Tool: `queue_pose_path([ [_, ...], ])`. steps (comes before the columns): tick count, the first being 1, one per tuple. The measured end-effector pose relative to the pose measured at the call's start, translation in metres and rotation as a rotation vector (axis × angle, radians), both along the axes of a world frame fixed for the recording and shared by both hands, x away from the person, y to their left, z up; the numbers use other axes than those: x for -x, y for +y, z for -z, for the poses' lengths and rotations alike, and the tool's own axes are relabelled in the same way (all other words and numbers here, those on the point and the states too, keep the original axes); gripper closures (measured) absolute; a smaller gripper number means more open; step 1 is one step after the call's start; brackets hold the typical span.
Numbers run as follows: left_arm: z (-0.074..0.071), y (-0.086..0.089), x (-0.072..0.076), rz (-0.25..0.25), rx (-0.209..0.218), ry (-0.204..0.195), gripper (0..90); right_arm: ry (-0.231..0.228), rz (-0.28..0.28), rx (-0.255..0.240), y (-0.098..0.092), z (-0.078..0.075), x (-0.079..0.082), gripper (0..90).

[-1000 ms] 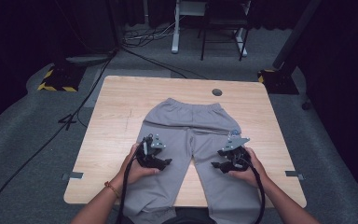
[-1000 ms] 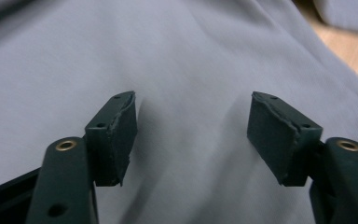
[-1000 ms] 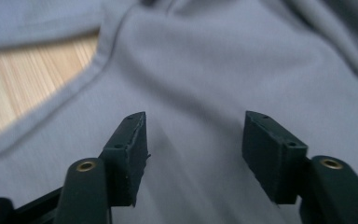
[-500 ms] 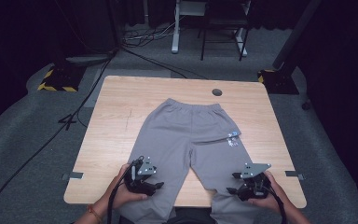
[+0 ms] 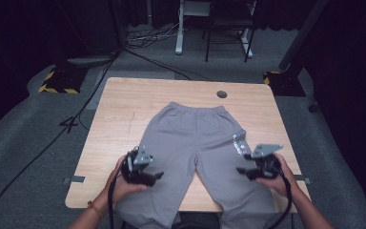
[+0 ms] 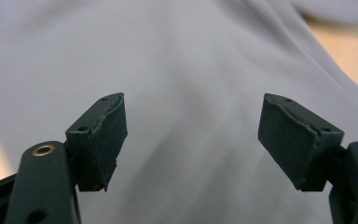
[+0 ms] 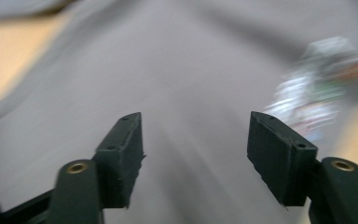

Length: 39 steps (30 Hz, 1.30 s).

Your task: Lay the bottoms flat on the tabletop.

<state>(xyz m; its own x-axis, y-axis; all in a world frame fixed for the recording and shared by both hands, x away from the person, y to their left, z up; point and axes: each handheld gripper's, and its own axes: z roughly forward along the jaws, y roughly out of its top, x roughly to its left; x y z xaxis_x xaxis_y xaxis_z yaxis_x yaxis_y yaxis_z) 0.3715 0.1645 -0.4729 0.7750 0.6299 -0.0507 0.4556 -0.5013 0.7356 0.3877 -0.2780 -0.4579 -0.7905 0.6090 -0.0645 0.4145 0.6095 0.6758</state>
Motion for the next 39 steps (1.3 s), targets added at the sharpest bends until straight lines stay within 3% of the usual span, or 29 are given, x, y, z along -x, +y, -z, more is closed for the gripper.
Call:
queue_pose_path([
  [2, -0.001, -0.001, -0.027, -0.046, 0.024, 0.004, 25.8, -0.025, 0.079, -0.005, 0.002, 0.002, -0.030, 41.9],
  [4, 0.002, -0.006, -0.051, -0.052, 0.045, 0.042, 28.7, -0.036, 0.127, -0.033, 0.006, 0.004, -0.056, 44.3],
  [5, 0.004, -0.010, -0.061, -0.063, 0.016, 0.040, 28.1, -0.047, 0.155, -0.025, 0.009, 0.006, -0.067, 44.6],
  [6, 0.004, -0.010, -0.061, -0.063, 0.016, 0.040, 28.2, -0.048, 0.176, -0.037, 0.011, 0.008, -0.077, 46.1],
  [7, 0.009, -0.019, -0.078, -0.067, -0.015, 0.056, 28.3, -0.032, 0.186, -0.055, 0.013, 0.010, -0.087, 46.3],
  [9, 0.014, -0.029, -0.091, -0.095, -0.037, 0.062, 28.3, -0.017, 0.204, -0.047, 0.017, 0.016, -0.105, 46.2],
  [11, 0.019, -0.038, -0.103, -0.114, -0.045, 0.099, 28.1, 0.017, 0.225, -0.049, 0.020, 0.022, -0.120, 45.8],
  [13, 0.022, -0.047, -0.110, -0.120, -0.091, 0.060, 26.0, 0.046, 0.231, -0.043, 0.023, 0.028, -0.131, 45.8],
  [16, 0.022, -0.054, -0.124, -0.135, -0.072, 0.073, 26.1, 0.049, 0.242, -0.030, 0.028, 0.031, -0.145, 45.2],
  [18, 0.023, -0.057, -0.132, -0.151, -0.096, 0.046, 26.1, 0.045, 0.255, -0.015, 0.032, 0.030, -0.154, 45.5],
  [23, 0.026, -0.060, -0.153, -0.204, -0.068, 0.028, 25.4, 0.057, 0.291, -0.008, 0.040, 0.030, -0.180, 44.6],
  [30, 0.024, -0.059, -0.180, -0.288, -0.091, 0.048, 23.2, 0.033, 0.382, -0.011, 0.049, 0.031, -0.203, 41.8],
  [32, 0.023, -0.059, -0.185, -0.314, -0.097, 0.071, 21.3, 0.004, 0.406, 0.018, 0.048, 0.030, -0.207, 41.8],
  [36, 0.015, -0.062, -0.181, -0.286, -0.160, 0.118, 21.2, -0.007, 0.456, 0.068, 0.047, 0.027, -0.208, 43.7],
  [37, 0.014, -0.061, -0.175, -0.272, -0.154, 0.109, 21.3, -0.005, 0.448, 0.072, 0.047, 0.025, -0.206, 42.9],
  [39, 0.011, -0.060, -0.158, -0.194, -0.137, 0.081, 21.7, -0.021, 0.410, 0.030, 0.044, 0.020, -0.195, 41.9],
])
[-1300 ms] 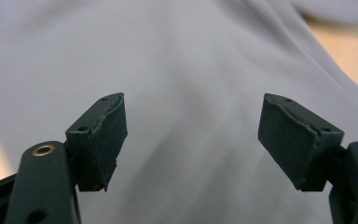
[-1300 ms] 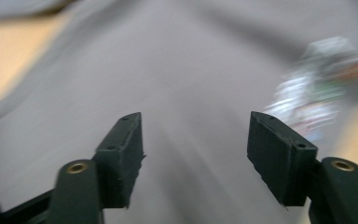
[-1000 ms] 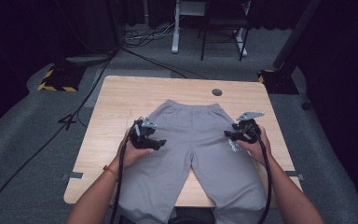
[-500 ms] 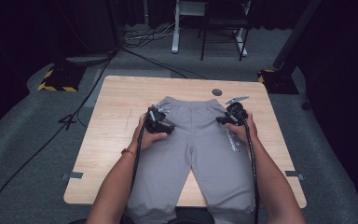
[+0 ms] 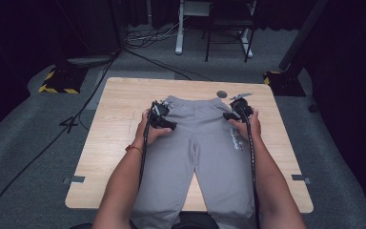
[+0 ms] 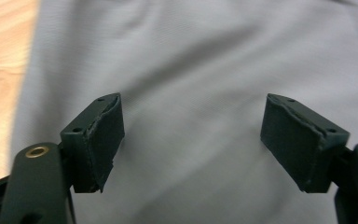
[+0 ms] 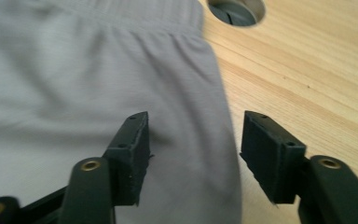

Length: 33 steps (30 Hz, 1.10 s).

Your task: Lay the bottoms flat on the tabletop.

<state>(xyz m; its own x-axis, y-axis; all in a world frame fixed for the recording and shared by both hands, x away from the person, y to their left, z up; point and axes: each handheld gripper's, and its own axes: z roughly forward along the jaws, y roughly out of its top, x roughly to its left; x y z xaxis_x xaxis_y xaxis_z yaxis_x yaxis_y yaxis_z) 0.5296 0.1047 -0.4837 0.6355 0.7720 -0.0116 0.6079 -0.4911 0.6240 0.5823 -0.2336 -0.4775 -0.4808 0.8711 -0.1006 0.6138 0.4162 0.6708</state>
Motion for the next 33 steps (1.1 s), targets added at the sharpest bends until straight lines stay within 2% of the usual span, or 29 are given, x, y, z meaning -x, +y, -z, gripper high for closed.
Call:
queue_pose_path([
  [1, 0.000, 0.001, 0.011, 0.034, -0.002, -0.021, 20.7, 0.001, -0.028, -0.017, -0.001, -0.003, 0.008, 40.5],
  [3, 0.001, 0.005, 0.034, 0.103, 0.002, -0.012, 21.3, 0.013, -0.107, -0.018, -0.004, -0.007, 0.027, 37.9],
  [5, 0.002, 0.009, 0.059, 0.139, -0.017, -0.033, 20.6, 0.010, -0.155, -0.037, -0.012, -0.008, 0.049, 38.8],
  [6, 0.002, 0.014, 0.069, 0.158, 0.007, -0.026, 20.8, 0.024, -0.179, -0.039, -0.016, -0.007, 0.060, 37.4],
  [7, 0.001, 0.018, 0.079, 0.175, 0.016, -0.024, 20.7, 0.033, -0.204, -0.016, -0.019, -0.007, 0.071, 35.2],
  [8, 0.001, 0.021, 0.089, 0.173, 0.012, -0.043, 20.5, 0.025, -0.216, -0.007, -0.024, -0.007, 0.083, 36.3],
  [9, 0.001, 0.025, 0.098, 0.183, 0.020, -0.045, 20.4, 0.026, -0.222, -0.037, -0.030, -0.007, 0.096, 37.2],
  [10, 0.001, 0.030, 0.106, 0.184, 0.030, -0.043, 20.3, 0.041, -0.247, -0.040, -0.035, -0.005, 0.107, 34.8],
  [11, 0.003, 0.033, 0.113, 0.184, 0.033, -0.043, 20.3, 0.047, -0.260, -0.016, -0.037, -0.003, 0.118, 33.6],
  [14, 0.010, 0.038, 0.133, 0.199, -0.007, -0.043, 19.9, 0.056, -0.302, 0.001, -0.045, 0.001, 0.145, 33.9],
  [16, 0.013, 0.044, 0.143, 0.195, 0.029, -0.040, 20.3, 0.065, -0.315, -0.006, -0.048, 0.004, 0.159, 33.7],
  [18, 0.015, 0.049, 0.152, 0.195, 0.035, -0.052, 20.1, 0.063, -0.306, 0.017, -0.052, 0.008, 0.170, 33.3],
  [19, 0.015, 0.052, 0.156, 0.204, 0.037, -0.054, 20.1, 0.067, -0.312, -0.004, -0.055, 0.009, 0.174, 33.5],
  [22, 0.016, 0.061, 0.167, 0.208, 0.048, -0.047, 19.8, 0.084, -0.308, -0.016, -0.069, 0.010, 0.185, 31.4],
  [23, 0.016, 0.065, 0.171, 0.212, 0.047, -0.050, 19.8, 0.090, -0.307, -0.012, -0.073, 0.009, 0.189, 31.1],
  [27, 0.016, 0.076, 0.187, 0.217, 0.050, -0.051, 19.6, 0.062, -0.289, 0.002, -0.090, 0.009, 0.206, 30.4],
  [28, 0.016, 0.076, 0.187, 0.217, 0.050, -0.051, 19.6, 0.059, -0.280, -0.005, -0.093, 0.010, 0.209, 30.4],
  [29, 0.016, 0.083, 0.193, 0.218, 0.050, -0.049, 19.6, 0.064, -0.276, -0.022, -0.097, 0.011, 0.212, 30.4],
  [33, 0.015, 0.095, 0.202, 0.184, 0.040, -0.042, 17.7, 0.078, -0.254, -0.027, -0.108, 0.011, 0.221, 28.9],
])
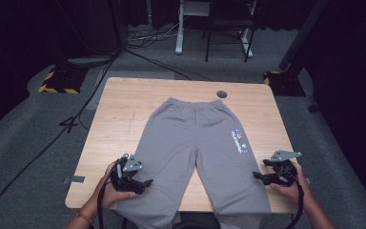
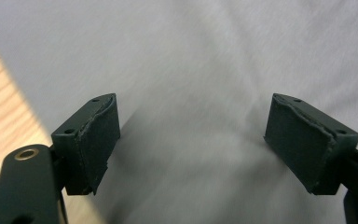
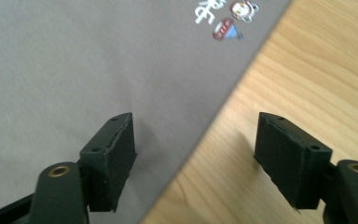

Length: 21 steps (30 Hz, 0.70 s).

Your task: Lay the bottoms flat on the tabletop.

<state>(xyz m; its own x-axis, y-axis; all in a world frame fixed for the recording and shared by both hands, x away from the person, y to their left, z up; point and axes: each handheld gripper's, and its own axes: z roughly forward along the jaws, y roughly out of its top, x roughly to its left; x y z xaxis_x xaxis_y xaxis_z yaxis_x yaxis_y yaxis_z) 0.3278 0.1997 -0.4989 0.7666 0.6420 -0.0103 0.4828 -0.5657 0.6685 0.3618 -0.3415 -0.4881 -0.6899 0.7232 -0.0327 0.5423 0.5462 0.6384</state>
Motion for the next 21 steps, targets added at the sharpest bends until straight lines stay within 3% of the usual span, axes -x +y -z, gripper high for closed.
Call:
queue_pose_path([
  [2, -0.002, 0.007, 0.002, -0.019, -0.018, -0.011, 17.6, 0.001, 0.015, 0.028, -0.004, -0.003, 0.002, 30.4],
  [4, -0.007, 0.016, 0.002, -0.054, -0.006, -0.026, 17.6, -0.023, 0.025, 0.053, -0.009, -0.007, 0.002, 30.6],
  [6, -0.013, 0.027, 0.000, -0.082, 0.007, -0.039, 17.9, -0.042, 0.064, 0.001, -0.017, -0.015, 0.000, 29.7],
  [9, -0.020, 0.041, 0.000, -0.146, -0.029, -0.091, 16.9, -0.098, 0.117, 0.013, -0.027, -0.021, -0.002, 24.7],
  [12, -0.020, 0.053, 0.004, -0.188, -0.027, -0.119, 17.0, -0.121, 0.164, -0.004, -0.039, -0.018, 0.000, 22.6],
  [16, -0.017, 0.066, 0.006, -0.220, -0.012, -0.097, 17.1, -0.112, 0.210, -0.048, -0.052, -0.005, 0.006, 21.3],
  [21, -0.010, 0.078, 0.012, -0.258, -0.004, -0.078, 17.5, -0.103, 0.247, -0.031, -0.055, 0.007, 0.013, 21.2],
])
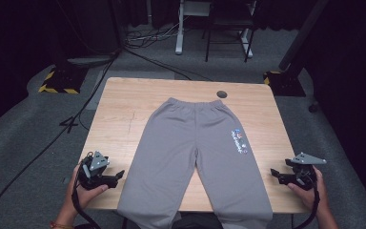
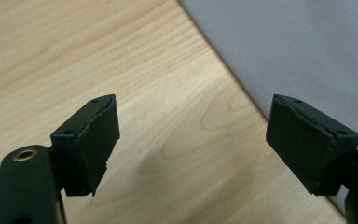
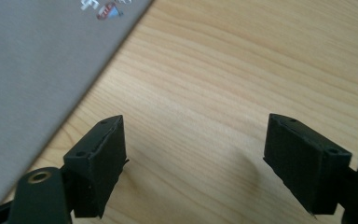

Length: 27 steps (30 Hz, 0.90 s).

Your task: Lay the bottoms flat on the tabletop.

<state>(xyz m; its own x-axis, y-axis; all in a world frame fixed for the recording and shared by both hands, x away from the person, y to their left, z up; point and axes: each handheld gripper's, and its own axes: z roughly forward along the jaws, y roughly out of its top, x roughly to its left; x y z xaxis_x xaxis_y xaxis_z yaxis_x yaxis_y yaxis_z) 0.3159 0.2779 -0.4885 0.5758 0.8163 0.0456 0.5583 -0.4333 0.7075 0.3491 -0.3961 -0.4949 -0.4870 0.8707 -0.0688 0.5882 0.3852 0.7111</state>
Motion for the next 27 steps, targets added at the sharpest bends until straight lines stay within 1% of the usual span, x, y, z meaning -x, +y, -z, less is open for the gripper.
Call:
queue_pose_path([
  [1, 0.001, 0.002, 0.001, -0.007, -0.012, -0.010, 17.5, 0.000, 0.012, -0.002, 0.000, 0.002, 0.001, 20.6],
  [2, 0.003, 0.004, 0.002, -0.015, -0.010, -0.010, 17.7, -0.003, 0.021, -0.022, -0.001, 0.004, 0.003, 20.8],
  [4, 0.006, 0.006, 0.003, -0.031, 0.004, -0.014, 18.2, -0.012, 0.026, -0.045, -0.004, 0.006, 0.005, 20.7],
  [5, 0.008, 0.006, 0.003, -0.035, 0.009, -0.009, 18.3, -0.014, 0.034, -0.048, -0.005, 0.006, 0.006, 20.7],
  [7, 0.012, 0.005, 0.004, -0.019, 0.014, 0.010, 18.2, -0.011, 0.044, -0.064, -0.006, 0.007, 0.006, 20.5],
  [8, 0.015, 0.004, 0.004, -0.013, 0.001, 0.017, 17.4, -0.011, 0.044, -0.073, -0.006, 0.008, 0.006, 20.3],
  [9, 0.015, 0.004, 0.004, -0.010, 0.010, 0.019, 16.4, -0.011, 0.046, -0.073, -0.006, 0.008, 0.006, 20.1],
  [10, 0.014, 0.003, 0.005, -0.010, 0.001, 0.014, 16.7, -0.011, 0.047, -0.074, -0.006, 0.008, 0.006, 20.0],
  [12, 0.015, 0.002, 0.005, -0.015, 0.002, 0.013, 16.7, -0.011, 0.053, -0.074, -0.006, 0.008, 0.006, 19.6],
  [13, 0.015, 0.002, 0.004, -0.016, 0.008, 0.019, 16.6, -0.011, 0.055, -0.074, -0.006, 0.008, 0.006, 19.6],
  [15, 0.015, 0.003, 0.002, -0.006, 0.036, 0.053, 16.6, -0.010, 0.055, -0.074, -0.006, 0.008, 0.006, 19.5],
  [17, 0.015, 0.003, 0.003, -0.008, 0.036, 0.052, 16.4, -0.011, 0.055, -0.074, -0.006, 0.008, 0.006, 19.4],
  [18, 0.015, 0.002, 0.003, -0.012, 0.042, 0.058, 16.2, -0.011, 0.055, -0.074, -0.006, 0.008, 0.006, 19.4],
  [21, 0.015, 0.001, 0.001, -0.011, 0.035, 0.055, 15.1, -0.011, 0.058, -0.074, -0.006, 0.008, 0.006, 19.4],
  [27, 0.015, 0.001, 0.001, -0.012, 0.041, 0.058, 15.0, -0.011, 0.059, -0.075, -0.006, 0.008, 0.005, 19.4],
])
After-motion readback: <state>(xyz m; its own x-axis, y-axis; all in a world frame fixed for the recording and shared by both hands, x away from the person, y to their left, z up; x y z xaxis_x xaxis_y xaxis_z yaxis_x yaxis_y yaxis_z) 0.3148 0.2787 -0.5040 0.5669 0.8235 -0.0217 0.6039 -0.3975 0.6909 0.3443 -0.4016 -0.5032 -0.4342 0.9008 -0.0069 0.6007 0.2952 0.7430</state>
